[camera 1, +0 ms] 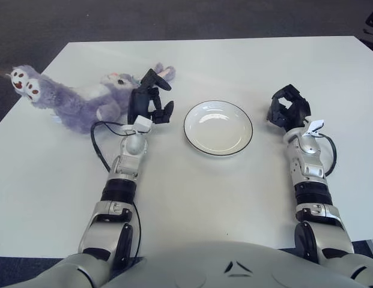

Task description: Put the doll into the plate.

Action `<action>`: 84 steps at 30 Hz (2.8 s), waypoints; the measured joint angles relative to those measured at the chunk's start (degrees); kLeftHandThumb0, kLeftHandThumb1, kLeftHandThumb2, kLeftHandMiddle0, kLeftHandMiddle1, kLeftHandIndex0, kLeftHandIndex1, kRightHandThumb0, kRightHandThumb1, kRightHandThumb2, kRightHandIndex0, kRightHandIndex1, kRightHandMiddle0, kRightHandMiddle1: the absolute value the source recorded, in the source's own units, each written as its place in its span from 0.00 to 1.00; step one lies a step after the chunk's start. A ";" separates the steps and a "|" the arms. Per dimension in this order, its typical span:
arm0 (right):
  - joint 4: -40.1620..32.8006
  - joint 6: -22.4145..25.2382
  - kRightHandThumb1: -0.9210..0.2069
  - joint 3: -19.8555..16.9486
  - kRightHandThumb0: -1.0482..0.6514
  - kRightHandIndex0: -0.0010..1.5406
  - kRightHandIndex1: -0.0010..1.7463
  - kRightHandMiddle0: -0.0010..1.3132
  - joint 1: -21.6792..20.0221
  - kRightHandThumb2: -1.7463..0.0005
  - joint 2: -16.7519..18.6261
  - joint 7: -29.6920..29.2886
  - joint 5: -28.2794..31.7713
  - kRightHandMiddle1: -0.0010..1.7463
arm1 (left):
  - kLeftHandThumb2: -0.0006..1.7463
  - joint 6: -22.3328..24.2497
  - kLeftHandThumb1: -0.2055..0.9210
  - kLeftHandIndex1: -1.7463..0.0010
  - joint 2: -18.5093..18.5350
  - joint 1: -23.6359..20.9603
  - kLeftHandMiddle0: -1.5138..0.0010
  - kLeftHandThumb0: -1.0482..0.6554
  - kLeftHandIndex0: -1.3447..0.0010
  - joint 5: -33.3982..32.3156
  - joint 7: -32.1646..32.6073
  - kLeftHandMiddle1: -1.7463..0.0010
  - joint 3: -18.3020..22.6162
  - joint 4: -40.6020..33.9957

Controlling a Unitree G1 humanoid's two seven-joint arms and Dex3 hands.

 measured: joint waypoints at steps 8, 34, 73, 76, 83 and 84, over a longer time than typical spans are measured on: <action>0.85 -0.05 0.38 -0.19 0.36 0.64 1.00 0.37 0.32 0.37 0.20 0.69 0.21 1.00 | 0.68 3.26 0.56 0.00 4.71 6.05 0.31 0.35 0.61 16.37 12.79 0.00 -3.02 -7.73; 0.44 0.77 0.38 -0.20 0.36 0.63 1.00 0.36 0.74 0.38 0.00 0.91 0.21 1.00 | 0.33 17.19 0.92 0.04 10.67 13.70 0.70 0.40 0.77 19.26 5.82 0.29 -2.47 -24.26; 1.41 1.13 0.38 -0.75 0.36 0.63 1.00 0.36 0.37 0.38 -0.20 2.02 0.37 1.00 | 0.30 42.40 1.00 0.51 27.12 4.12 0.92 0.06 1.00 38.76 -3.76 0.85 -2.27 -19.95; 1.41 1.14 0.37 -0.72 0.37 0.62 1.00 0.36 0.37 0.38 -0.21 2.03 0.35 1.00 | 0.35 44.48 1.00 0.58 27.30 4.12 0.94 0.03 1.00 39.93 -6.46 0.87 -2.92 -19.88; 1.31 1.21 0.36 -0.67 0.37 0.61 1.00 0.35 0.45 0.39 -0.27 2.01 0.30 1.00 | 0.52 46.70 1.00 0.80 29.52 2.98 0.98 0.00 1.00 41.15 -12.27 0.93 -4.71 -16.36; 1.28 1.22 0.36 -0.67 0.37 0.61 1.00 0.35 0.47 0.39 -0.27 2.01 0.30 1.00 | 0.52 46.99 1.00 0.81 29.94 2.67 0.98 0.00 1.00 41.24 -13.14 0.93 -5.04 -15.60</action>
